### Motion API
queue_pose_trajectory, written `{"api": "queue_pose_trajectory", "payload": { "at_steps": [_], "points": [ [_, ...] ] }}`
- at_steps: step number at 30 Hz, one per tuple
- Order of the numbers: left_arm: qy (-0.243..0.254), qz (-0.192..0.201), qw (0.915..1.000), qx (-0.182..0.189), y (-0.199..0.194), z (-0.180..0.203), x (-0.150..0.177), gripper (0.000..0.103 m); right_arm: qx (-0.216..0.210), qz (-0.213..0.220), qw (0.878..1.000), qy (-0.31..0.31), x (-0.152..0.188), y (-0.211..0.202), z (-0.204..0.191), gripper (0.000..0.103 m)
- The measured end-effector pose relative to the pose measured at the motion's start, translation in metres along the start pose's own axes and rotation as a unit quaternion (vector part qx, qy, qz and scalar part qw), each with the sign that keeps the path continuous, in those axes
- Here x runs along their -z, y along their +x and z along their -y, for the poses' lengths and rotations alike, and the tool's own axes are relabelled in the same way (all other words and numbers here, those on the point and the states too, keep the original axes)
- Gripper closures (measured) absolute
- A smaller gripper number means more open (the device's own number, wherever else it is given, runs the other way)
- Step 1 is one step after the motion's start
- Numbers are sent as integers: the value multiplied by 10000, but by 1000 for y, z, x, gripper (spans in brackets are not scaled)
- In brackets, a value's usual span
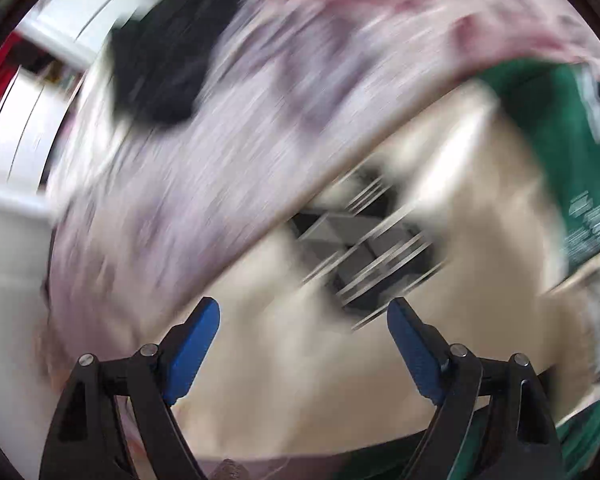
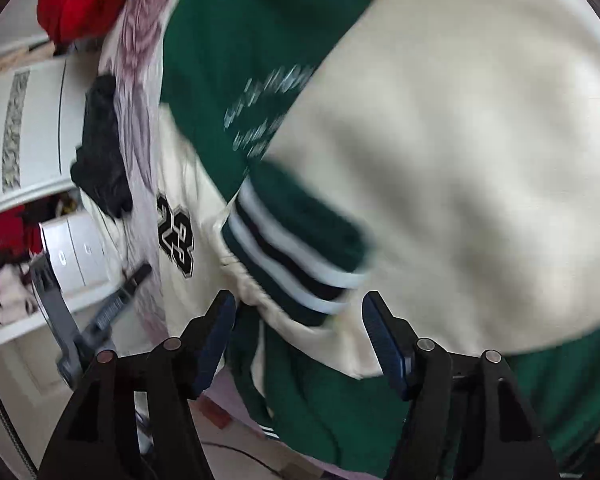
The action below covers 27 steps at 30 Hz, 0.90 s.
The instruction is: Fold large clothes
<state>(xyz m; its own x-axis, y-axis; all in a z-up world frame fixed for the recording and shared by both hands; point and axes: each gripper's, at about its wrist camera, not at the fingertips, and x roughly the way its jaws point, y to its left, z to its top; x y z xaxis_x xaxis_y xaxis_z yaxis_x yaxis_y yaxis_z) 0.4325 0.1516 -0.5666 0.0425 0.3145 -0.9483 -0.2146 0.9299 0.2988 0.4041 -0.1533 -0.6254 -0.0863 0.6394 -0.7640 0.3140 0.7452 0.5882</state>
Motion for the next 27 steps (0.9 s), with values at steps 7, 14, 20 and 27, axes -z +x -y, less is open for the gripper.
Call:
{"api": "queue_pose_trajectory", "payload": {
  "at_steps": [7, 14, 20, 27],
  "points": [
    [-1033, -591, 9927, -213, 48, -103, 74, 17, 98, 909, 9951, -366, -4, 16, -59, 71],
    [-1726, -676, 9811, -563, 64, -172, 109, 17, 945, 2658, 9506, -1299, -21, -48, -138, 77],
    [-2115, -915, 9726, -304, 71, -207, 138, 17, 1554, 1407, 9624, -1727, -77, 19, -174, 69],
    [-3339, -1412, 9139, 1824, 71, -215, 193, 17, 1717, 1369, 9589, -1795, 0, -26, -127, 26]
  ]
}}
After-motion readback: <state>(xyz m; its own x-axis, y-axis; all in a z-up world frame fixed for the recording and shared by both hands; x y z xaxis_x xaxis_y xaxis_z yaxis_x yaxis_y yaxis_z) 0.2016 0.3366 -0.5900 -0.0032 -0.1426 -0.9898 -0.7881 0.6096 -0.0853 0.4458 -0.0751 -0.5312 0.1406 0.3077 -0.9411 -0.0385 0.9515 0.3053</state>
